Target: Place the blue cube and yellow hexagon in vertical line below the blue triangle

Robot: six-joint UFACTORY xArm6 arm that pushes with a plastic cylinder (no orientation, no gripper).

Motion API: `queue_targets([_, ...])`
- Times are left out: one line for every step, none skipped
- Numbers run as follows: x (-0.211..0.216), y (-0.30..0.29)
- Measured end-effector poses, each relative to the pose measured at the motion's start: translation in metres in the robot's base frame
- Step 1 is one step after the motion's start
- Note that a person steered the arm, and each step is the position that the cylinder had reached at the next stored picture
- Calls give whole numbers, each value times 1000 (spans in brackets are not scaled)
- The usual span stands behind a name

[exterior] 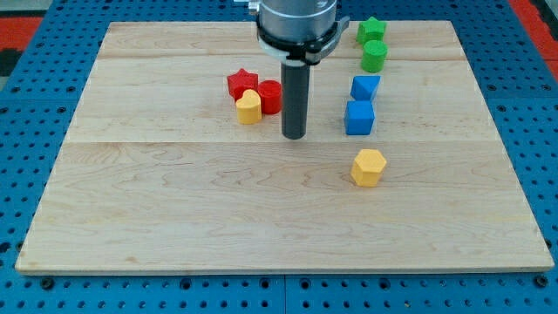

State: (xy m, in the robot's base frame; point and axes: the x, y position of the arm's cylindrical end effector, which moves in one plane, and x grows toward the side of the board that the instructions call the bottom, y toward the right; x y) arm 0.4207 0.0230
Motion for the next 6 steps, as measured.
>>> queue_targets([-9, 16])
queue_targets([-28, 31])
queue_targets([-32, 65])
queue_targets([-26, 79])
queue_targets([-13, 30])
queue_targets([42, 27])
